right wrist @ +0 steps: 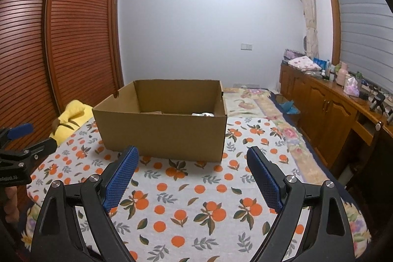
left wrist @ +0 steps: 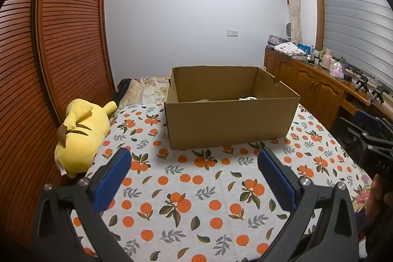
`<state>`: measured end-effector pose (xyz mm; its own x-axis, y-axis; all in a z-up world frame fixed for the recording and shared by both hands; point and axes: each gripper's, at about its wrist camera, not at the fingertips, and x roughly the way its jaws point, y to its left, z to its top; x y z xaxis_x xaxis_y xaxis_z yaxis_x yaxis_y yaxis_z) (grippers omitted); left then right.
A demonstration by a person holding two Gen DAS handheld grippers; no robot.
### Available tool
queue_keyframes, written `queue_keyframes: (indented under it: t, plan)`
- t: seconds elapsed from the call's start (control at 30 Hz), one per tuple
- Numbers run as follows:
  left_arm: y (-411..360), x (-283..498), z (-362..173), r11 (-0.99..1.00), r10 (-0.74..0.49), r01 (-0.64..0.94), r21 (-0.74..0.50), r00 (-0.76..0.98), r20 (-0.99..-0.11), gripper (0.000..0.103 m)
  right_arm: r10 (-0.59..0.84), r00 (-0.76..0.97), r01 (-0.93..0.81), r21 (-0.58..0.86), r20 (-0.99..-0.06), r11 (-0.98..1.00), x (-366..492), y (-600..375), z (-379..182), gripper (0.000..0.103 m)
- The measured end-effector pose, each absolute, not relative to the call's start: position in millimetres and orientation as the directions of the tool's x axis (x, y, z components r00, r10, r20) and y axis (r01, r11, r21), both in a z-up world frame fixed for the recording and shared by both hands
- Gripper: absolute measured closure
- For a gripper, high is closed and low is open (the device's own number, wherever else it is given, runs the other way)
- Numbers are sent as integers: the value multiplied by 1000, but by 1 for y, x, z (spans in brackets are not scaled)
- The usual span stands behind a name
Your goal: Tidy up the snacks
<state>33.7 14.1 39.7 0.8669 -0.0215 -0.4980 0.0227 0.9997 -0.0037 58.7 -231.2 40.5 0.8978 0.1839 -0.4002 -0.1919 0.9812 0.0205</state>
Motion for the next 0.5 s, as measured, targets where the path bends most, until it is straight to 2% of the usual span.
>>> queue_keyframes:
  t: [0.5]
  plan:
    - [16,35,38,1000,-22,22,-6,866,-500,0,185,897,-193,22,-401,981,59,-232,40,11]
